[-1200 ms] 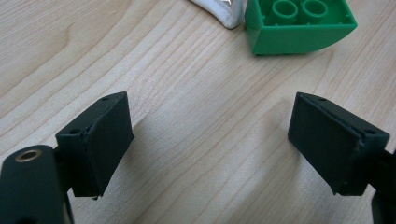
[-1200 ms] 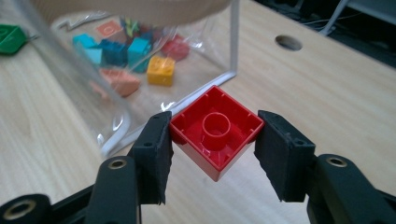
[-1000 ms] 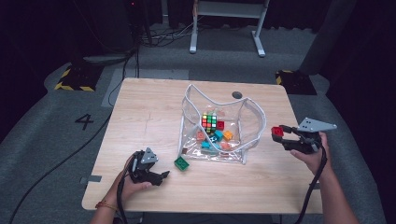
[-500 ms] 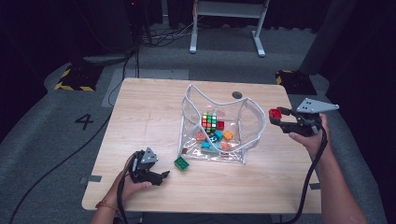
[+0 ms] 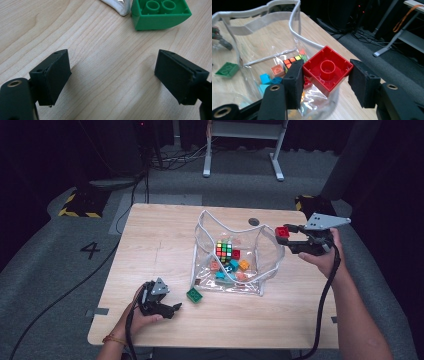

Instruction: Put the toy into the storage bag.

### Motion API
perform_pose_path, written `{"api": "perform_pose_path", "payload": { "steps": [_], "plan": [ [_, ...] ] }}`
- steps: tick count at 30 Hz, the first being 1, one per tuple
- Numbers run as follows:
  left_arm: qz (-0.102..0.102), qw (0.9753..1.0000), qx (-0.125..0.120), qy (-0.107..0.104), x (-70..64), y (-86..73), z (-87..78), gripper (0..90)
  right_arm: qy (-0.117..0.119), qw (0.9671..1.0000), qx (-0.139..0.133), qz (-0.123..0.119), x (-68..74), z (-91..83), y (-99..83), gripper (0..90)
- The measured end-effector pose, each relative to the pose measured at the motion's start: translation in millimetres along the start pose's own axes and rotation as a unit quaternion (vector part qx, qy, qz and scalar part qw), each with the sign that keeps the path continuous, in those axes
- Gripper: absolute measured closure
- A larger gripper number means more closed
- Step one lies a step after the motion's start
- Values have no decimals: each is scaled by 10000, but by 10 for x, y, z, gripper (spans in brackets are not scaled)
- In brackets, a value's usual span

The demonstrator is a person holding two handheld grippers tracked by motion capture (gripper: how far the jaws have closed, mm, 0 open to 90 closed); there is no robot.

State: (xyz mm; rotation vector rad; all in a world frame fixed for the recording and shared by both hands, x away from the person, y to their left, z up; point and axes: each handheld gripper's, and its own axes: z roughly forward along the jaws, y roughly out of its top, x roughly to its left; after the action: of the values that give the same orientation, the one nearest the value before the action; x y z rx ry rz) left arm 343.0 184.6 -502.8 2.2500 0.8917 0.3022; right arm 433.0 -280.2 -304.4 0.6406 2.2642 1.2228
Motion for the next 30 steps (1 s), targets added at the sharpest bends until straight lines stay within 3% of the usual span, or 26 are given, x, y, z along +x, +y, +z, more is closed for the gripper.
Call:
{"api": "perform_pose_path", "payload": {
  "steps": [7,15,22,25,27,30],
  "plan": [
    [5,10000,0,0,1,1,0,134,326,9988,132,-334,136,188,124,474],
    [11,10000,0,4,1,1,0,134,737,9945,406,-620,282,435,240,474],
    [25,10000,2,6,3,1,-1,134,1095,9858,852,-942,385,687,349,474],
    [6,10000,0,3,1,1,0,134,1237,9811,1021,-1080,418,786,389,474],
    [8,10000,1,2,1,1,0,134,1333,9758,1230,-1219,464,887,425,474],
    [9,10000,0,4,1,1,0,134,1397,9715,1417,-1286,503,977,449,474]
  ]
}}
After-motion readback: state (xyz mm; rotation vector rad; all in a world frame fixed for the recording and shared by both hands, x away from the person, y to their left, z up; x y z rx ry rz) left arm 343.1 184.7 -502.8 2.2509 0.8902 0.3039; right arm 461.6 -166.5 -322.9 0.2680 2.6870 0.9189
